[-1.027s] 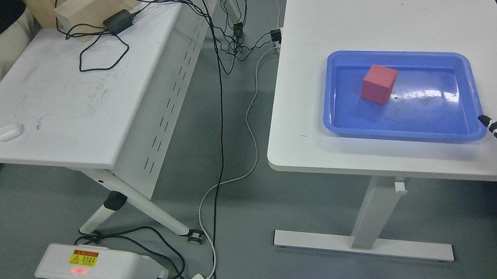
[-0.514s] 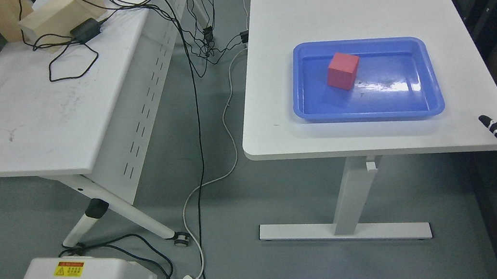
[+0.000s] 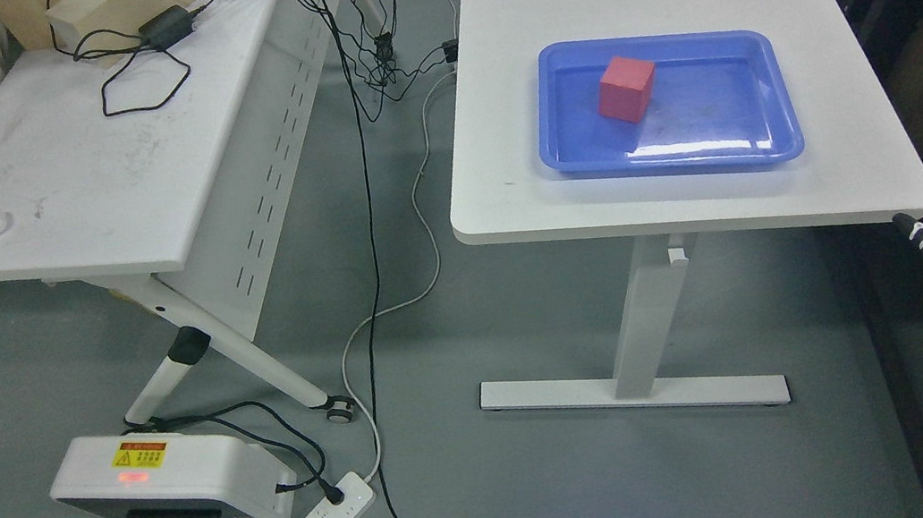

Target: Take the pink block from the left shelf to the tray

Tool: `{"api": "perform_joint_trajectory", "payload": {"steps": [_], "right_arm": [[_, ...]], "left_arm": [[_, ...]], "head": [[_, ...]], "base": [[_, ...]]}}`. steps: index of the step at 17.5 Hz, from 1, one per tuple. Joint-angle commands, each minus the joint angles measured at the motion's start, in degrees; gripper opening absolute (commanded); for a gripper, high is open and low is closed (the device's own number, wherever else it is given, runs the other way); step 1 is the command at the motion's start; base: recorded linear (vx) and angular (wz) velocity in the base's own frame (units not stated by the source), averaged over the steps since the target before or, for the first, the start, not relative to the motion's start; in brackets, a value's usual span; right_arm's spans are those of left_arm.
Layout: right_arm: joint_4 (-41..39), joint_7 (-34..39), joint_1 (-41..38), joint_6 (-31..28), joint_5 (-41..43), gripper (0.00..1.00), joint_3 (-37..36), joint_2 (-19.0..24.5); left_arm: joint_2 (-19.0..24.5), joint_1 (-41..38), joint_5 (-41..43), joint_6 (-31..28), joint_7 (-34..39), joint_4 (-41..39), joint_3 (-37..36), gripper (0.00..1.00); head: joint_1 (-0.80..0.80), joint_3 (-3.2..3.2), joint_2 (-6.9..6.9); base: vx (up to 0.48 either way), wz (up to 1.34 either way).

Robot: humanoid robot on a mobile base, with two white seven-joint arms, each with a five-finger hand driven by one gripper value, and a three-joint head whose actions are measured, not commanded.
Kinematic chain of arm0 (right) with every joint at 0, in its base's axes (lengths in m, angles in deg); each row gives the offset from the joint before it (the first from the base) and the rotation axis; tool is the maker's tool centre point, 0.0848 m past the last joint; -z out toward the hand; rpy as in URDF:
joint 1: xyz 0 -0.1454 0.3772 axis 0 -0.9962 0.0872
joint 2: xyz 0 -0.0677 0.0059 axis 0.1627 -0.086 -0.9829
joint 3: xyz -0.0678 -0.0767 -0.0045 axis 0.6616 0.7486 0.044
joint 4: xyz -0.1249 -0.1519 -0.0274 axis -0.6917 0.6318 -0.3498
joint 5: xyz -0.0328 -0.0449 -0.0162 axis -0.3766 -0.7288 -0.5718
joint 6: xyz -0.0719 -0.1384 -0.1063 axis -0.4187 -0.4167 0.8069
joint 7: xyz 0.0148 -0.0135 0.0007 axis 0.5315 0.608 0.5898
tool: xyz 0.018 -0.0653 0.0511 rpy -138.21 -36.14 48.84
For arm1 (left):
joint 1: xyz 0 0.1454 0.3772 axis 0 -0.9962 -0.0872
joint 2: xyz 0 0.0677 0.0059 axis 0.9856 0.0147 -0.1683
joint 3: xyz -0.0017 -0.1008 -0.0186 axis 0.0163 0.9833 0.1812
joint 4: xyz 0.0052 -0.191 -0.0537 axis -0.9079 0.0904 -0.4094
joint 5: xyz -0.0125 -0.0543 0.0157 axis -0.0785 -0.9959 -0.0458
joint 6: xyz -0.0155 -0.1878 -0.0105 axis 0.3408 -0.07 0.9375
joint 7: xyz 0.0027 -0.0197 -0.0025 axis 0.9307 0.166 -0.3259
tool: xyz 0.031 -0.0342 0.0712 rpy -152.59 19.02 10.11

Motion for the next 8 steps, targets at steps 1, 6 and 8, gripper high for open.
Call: {"api": "perform_joint_trajectory", "payload": {"steps": [1, 6, 8], "right_arm": [[0.1, 0.0, 1.2, 0.2, 0.0, 1.0, 0.1, 0.0], [0.1, 0.0, 1.4, 0.2, -0.1, 1.0, 0.3, 0.0], [0.1, 0.0, 1.4, 0.1, -0.1, 1.0, 0.3, 0.0]], "left_arm": [[1.0, -0.5, 0.1, 0.0, 0.0, 0.0, 0.0, 1.0], [1.0, -0.5, 0.1, 0.0, 0.0, 0.0, 0.0, 1.0], [1.0, -0.5, 0.1, 0.0, 0.0, 0.0, 0.0, 1.0]], "head": [[0.0, 0.0, 0.0], [0.0, 0.0, 0.0], [0.0, 0.0, 0.0]], "base": [[-0.115, 0.01], [-0.11, 0.03], [-0.065, 0.02]]}}
